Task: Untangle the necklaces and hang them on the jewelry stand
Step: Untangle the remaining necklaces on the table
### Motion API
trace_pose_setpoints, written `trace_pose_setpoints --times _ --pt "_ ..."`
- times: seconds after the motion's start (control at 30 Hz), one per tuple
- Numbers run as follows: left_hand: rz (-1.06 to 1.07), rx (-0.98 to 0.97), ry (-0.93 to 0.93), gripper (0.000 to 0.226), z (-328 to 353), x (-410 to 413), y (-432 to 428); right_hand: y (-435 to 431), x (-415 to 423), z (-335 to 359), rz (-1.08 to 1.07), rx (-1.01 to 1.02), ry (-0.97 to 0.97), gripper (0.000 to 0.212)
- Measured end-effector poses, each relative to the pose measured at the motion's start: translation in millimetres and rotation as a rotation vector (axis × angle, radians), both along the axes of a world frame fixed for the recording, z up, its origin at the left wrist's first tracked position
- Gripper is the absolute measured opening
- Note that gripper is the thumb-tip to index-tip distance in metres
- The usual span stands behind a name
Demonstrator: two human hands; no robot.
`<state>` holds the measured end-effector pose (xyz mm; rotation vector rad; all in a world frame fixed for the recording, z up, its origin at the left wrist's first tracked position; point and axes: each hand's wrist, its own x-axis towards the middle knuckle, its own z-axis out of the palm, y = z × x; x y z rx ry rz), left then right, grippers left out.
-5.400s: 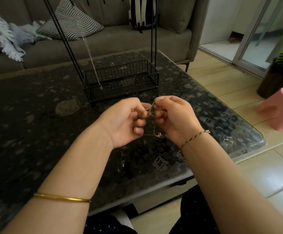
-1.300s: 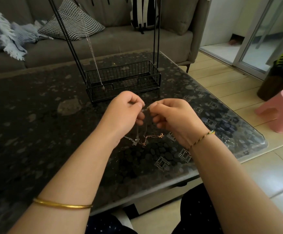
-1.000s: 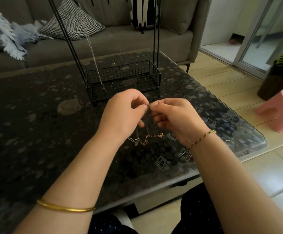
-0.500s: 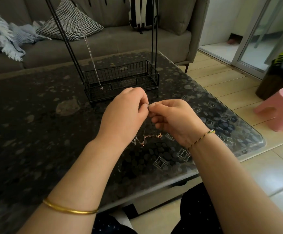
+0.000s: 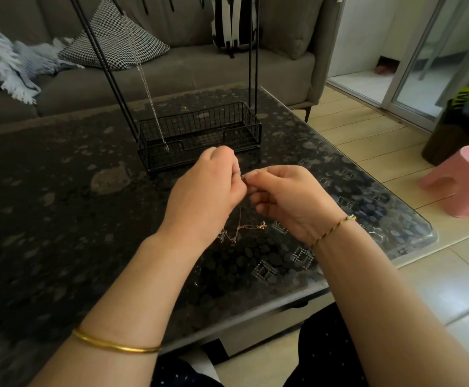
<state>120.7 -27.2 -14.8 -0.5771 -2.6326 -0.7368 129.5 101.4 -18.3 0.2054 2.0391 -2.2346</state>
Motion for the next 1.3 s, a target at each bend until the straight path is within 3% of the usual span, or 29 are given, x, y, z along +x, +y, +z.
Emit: trace_pose_setpoints --times 0.33,0.5,0.67,0.8,0.9,1.1,1.3 --pt "-0.012 0.138 -0.149 0.021 -1.6 -3.5 0.1 -1.1 -2.9 -1.0 -0.037 -0.089 -0.019 0.015" --pt "-0.012 0.188 -0.201 0.016 -2.9 -5.5 1.1 -3.0 -4.5 -2.8 -0.093 -0.006 0.035 0.016" --pt "0.003 0.485 -0.366 0.015 3.7 -4.7 4.0 -3.3 -4.3 -0.6 0.005 -0.114 0.004 0.023" --pt "0.031 0.696 -0.592 0.011 5.2 -3.8 0.1 -2.2 -4.1 -1.8 -0.022 -0.074 -0.001 0.017" --pt "-0.008 0.675 -0.569 0.013 7.4 -0.7 -3.7 -0.5 -4.1 -1.8 -0.035 -0.054 -0.005 0.018" --pt "-0.029 0.347 -0.286 0.012 3.5 0.5 -1.7 -2.2 -4.0 -2.2 -0.034 -0.061 -0.03 0.022" --pt "-0.031 0.175 -0.084 0.012 4.3 4.2 -0.6 -3.8 -3.6 -3.4 -0.036 -0.054 -0.04 0.023"
